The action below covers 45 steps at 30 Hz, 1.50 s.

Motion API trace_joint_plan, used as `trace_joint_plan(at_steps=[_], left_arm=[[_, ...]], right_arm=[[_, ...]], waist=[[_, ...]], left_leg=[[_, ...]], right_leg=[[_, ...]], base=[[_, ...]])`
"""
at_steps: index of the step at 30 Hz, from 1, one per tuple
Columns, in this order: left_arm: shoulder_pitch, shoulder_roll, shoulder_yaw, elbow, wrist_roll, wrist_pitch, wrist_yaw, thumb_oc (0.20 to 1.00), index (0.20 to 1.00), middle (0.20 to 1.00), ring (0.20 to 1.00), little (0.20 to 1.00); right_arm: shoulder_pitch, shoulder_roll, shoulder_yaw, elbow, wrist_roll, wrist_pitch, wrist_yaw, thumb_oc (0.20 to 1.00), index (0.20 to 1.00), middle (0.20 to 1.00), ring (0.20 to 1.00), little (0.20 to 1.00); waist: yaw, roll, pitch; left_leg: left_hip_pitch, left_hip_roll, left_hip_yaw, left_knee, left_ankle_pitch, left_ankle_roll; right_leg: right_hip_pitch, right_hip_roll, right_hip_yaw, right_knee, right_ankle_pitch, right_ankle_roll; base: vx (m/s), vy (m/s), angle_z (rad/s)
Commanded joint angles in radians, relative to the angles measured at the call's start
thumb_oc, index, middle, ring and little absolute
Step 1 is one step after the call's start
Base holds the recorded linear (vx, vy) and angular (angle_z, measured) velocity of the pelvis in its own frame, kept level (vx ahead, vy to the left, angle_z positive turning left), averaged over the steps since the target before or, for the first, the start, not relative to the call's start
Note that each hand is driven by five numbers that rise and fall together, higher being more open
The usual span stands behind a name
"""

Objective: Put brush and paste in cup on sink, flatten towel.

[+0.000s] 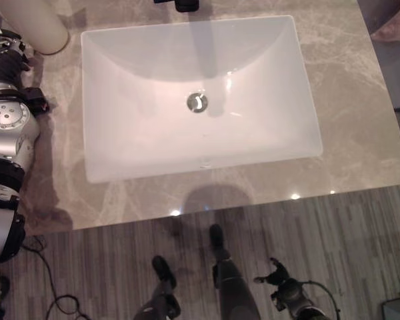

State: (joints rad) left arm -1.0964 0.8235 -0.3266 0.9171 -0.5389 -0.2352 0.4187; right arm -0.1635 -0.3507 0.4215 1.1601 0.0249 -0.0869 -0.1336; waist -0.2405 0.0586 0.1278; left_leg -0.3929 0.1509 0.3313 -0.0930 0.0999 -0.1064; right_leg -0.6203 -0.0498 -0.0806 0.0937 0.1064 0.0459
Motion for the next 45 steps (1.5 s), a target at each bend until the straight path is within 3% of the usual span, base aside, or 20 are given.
trace_joint_plan(at_steps=[1,3,4,6,7,11,20,36,41,45], left_arm=[[-0.026,-0.023,0.015,0.056,0.024,0.006,0.000,0.200,0.200,0.200,0.200,0.200],[-0.031,-0.023,0.015,0.058,0.023,0.004,0.000,0.200,0.200,0.200,0.200,0.200],[-0.036,-0.025,0.010,0.054,0.021,0.002,-0.001,0.200,0.200,0.200,0.200,0.200],[-0.028,-0.014,0.012,0.039,0.021,-0.011,-0.009,0.200,0.200,0.200,0.200,0.200],[-0.025,0.001,0.006,0.033,0.038,-0.011,-0.013,0.200,0.200,0.200,0.200,0.200],[-0.088,0.067,-0.036,0.068,0.062,-0.011,-0.015,0.200,0.200,0.200,0.200,0.200],[-0.128,0.096,-0.112,0.030,0.123,-0.030,-0.022,0.200,0.200,0.200,0.200,0.200],[-0.120,-0.036,-0.182,-0.114,0.203,-0.050,-0.019,0.200,0.200,0.200,0.200,0.200],[-0.055,-0.078,-0.138,-0.185,0.176,-0.075,-0.026,0.200,0.200,0.200,0.200,0.200],[0.055,-0.058,-0.096,-0.268,0.184,-0.086,-0.050,0.200,0.200,0.200,0.200,0.200]], right_arm=[[0.005,-0.026,0.009,-0.026,0.021,-0.016,-0.028,1.000,1.000,1.000,1.000,1.000],[0.007,-0.025,0.010,-0.026,0.023,-0.017,-0.029,1.000,1.000,1.000,1.000,1.000],[0.006,-0.025,0.010,-0.025,0.025,-0.018,-0.030,1.000,1.000,1.000,1.000,1.000],[0.008,-0.029,0.008,-0.032,0.025,-0.022,-0.030,1.000,1.000,1.000,1.000,1.000],[0.011,-0.032,0.008,-0.034,0.024,-0.023,-0.029,1.000,1.000,1.000,1.000,1.000],[0.017,-0.048,0.008,-0.042,0.026,-0.037,-0.019,1.000,1.000,1.000,1.000,1.000],[0.033,-0.064,0.003,-0.021,0.021,-0.043,-0.015,1.000,1.000,1.000,1.000,1.000],[0.019,-0.054,0.002,-0.017,0.036,-0.055,-0.033,1.000,1.000,1.000,1.000,1.000],[0.022,-0.054,-0.009,0.007,0.021,-0.041,-0.038,1.000,1.000,1.000,1.000,1.000],[0.037,-0.065,-0.027,0.025,-0.001,-0.032,-0.034,1.000,1.000,1.000,1.000,1.000]], waist=[[-0.044,0.036,0.047],[-0.045,0.037,0.047],[-0.043,0.046,0.045],[-0.048,0.040,0.049],[-0.046,0.048,0.045],[-0.052,0.056,0.045],[-0.054,0.084,0.031],[-0.066,0.100,0.033],[-0.065,0.104,0.037],[-0.054,0.113,0.033]], left_leg=[[0.162,0.059,-0.053,0.006,-0.005,-0.090],[0.162,0.065,-0.046,0.006,-0.001,-0.092],[0.173,0.069,-0.050,0.006,-0.018,-0.097],[0.164,0.068,-0.037,0.006,0.006,-0.096],[0.175,0.073,-0.042,0.006,-0.009,-0.102],[0.175,0.085,-0.030,0.006,0.001,-0.110],[0.187,0.106,-0.011,0.006,0.019,-0.122],[0.201,0.108,0.001,0.006,0.009,-0.117],[0.225,0.096,0.011,0.006,0.003,-0.109],[0.240,0.085,0.011,0.006,0.004,-0.101]], right_leg=[[-0.087,0.009,-0.041,0.152,-0.062,0.069],[-0.092,0.015,-0.038,0.151,-0.061,0.068],[-0.087,0.023,-0.030,0.155,-0.088,0.077],[-0.099,0.025,-0.033,0.146,-0.061,0.064],[-0.090,0.031,-0.024,0.146,-0.088,0.074],[-0.101,0.040,-0.023,0.154,-0.094,0.072],[-0.120,0.051,-0.033,0.185,-0.118,0.060],[-0.151,0.057,-0.027,0.224,-0.125,0.056],[-0.132,0.059,-0.020,0.209,-0.121,0.057],[-0.101,0.059,-0.014,0.188,-0.122,0.053]], base=[[0.03,-0.028,-0.09],[0.06,-0.009,-0.07],[0.10,0.014,-0.08],[0.02,-0.016,-0.08],[0.03,-0.013,-0.10],[0.05,-0.018,-0.13],[0.03,-0.024,-0.04],[0.00,-0.002,-0.01],[0.00,0.008,-0.07],[0.00,-0.003,-0.06]])
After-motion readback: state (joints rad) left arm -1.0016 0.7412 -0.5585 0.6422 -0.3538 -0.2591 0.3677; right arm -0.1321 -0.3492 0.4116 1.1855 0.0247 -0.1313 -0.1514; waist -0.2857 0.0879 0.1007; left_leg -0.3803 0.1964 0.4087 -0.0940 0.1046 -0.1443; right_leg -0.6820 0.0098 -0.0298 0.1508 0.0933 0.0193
